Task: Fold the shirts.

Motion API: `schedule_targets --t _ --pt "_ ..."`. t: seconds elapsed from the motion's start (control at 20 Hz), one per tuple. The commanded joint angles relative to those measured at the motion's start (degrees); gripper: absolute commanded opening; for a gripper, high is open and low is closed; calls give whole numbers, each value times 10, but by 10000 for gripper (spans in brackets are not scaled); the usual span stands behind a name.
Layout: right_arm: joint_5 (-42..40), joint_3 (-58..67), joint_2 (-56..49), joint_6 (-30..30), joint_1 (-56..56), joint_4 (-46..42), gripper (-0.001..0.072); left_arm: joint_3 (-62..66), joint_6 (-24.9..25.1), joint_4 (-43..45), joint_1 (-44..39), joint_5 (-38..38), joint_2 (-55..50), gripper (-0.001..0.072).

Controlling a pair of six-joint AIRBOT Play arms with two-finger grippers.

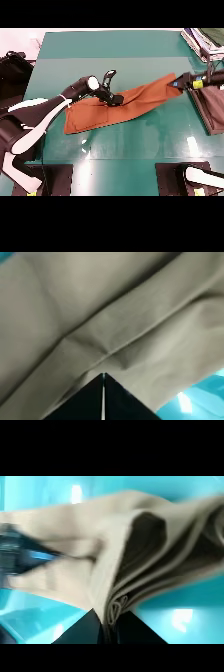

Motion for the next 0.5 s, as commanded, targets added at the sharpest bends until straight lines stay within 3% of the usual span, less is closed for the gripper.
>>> schedule_targets --t 0.0,0.25,0.35,0.45 --pt "10 78 39 55 58 12 19 32 -3 -3 -7 2 -39 22" --pt "0 162 26 88 163 12 19 32 -4 -3 -7 17 -46 22" --pt "0 183 11 98 201 12 19 34 -26 -3 -6 38 -45 22" --pt "-3 201 -5 98 237 12 19 54 -27 0 5 17 -42 22"
